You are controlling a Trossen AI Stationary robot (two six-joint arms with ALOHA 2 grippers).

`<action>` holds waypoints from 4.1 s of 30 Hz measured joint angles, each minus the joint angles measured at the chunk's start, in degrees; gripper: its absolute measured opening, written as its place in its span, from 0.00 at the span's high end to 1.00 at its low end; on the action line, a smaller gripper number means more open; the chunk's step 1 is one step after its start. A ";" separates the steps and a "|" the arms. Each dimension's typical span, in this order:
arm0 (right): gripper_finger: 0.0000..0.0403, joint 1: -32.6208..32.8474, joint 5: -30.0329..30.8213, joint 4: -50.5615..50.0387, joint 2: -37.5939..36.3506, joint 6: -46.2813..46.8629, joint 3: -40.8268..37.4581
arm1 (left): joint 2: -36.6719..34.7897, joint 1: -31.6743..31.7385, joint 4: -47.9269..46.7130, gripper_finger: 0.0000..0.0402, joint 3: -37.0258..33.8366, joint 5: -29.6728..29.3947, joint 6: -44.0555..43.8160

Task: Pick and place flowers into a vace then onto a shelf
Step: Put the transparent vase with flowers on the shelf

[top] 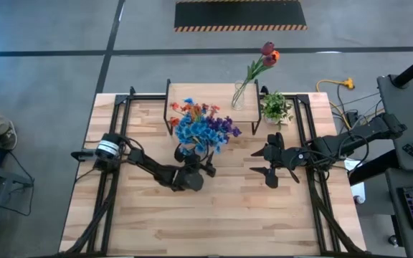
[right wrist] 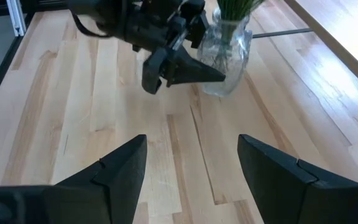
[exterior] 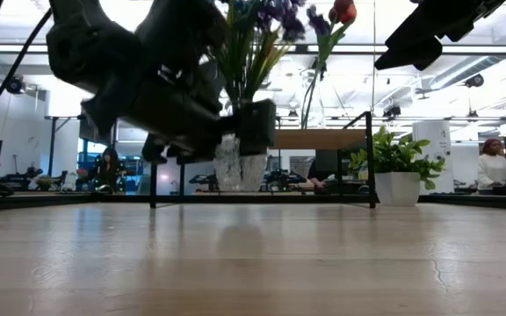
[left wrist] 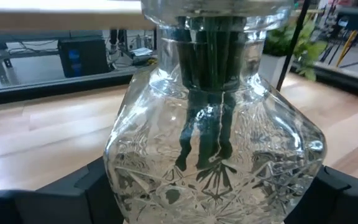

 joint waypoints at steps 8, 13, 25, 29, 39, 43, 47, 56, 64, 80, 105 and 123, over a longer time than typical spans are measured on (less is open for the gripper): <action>0.40 0.00 0.00 0.04 0.00 -0.20 0.00 | -6.59 -0.06 0.01 0.25 -0.04 -0.15 9.22; 0.40 0.00 0.03 0.04 -0.01 -0.53 0.00 | -11.12 -0.06 -0.03 0.25 -0.02 -0.16 16.01; 0.40 0.00 1.79 0.24 -0.02 -0.61 -0.87 | -18.26 0.80 -0.02 0.25 -0.04 -8.65 18.02; 0.40 -0.02 1.79 0.45 -0.07 -0.32 -2.36 | -18.59 2.26 -0.18 0.25 0.86 -9.12 17.90; 0.40 0.00 1.75 1.65 -0.07 3.68 -5.43 | -18.13 9.46 -0.24 0.25 6.74 -9.08 24.60; 0.40 -0.15 2.49 3.37 -0.07 3.50 -5.95 | -18.13 12.66 -0.02 0.25 7.63 -8.93 25.30; 0.40 -0.13 3.16 3.61 -0.04 3.52 -5.97 | -18.05 15.34 -0.12 0.25 7.61 -8.53 24.99; 0.40 -0.13 6.14 3.61 -0.04 6.40 -6.37 | -17.41 21.45 -0.04 0.25 7.66 0.04 24.89; 0.40 -0.13 7.78 3.70 -0.04 9.84 -7.08 | -16.67 25.98 -0.42 0.25 7.53 3.45 22.54; 0.40 -0.11 7.76 3.73 -0.02 10.60 -7.19 | -12.32 28.27 -0.40 0.25 9.03 7.91 17.53; 0.40 -0.13 7.58 3.74 -0.02 10.60 -7.19 | -12.47 27.72 -5.59 0.25 9.01 8.11 11.55; 0.40 -0.11 7.58 3.74 -0.02 10.60 -7.19 | -12.52 27.42 -9.39 0.25 10.36 8.93 13.48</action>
